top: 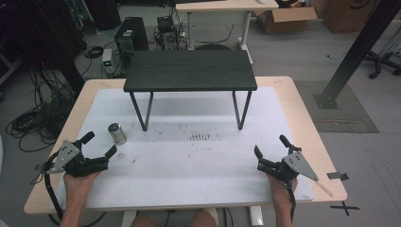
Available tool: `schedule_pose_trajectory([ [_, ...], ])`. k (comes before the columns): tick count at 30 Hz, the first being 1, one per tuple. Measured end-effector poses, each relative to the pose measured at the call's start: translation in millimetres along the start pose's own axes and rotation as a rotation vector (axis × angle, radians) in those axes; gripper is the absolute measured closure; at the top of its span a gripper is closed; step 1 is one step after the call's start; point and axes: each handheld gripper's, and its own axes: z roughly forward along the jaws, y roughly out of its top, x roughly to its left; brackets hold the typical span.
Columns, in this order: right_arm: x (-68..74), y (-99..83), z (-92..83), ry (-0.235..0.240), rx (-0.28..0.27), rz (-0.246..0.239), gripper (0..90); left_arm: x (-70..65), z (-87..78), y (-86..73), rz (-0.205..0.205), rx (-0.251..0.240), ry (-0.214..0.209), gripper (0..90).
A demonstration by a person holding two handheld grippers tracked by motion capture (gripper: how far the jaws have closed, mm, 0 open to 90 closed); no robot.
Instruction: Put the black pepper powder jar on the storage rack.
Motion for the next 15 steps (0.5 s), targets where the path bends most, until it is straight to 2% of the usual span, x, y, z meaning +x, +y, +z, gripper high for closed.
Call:
schedule_pose_trajectory([
  [6,0.0,0.0,0.0,-0.001,-0.001,-0.001,3.3,6.7,3.5,6.6,-0.002,0.044,-0.005,0.6],
  [15,-0.1,0.0,-0.1,-0.002,-0.001,0.0,3.3,17.8,15.7,16.2,-0.013,0.146,-0.054,0.8],
])
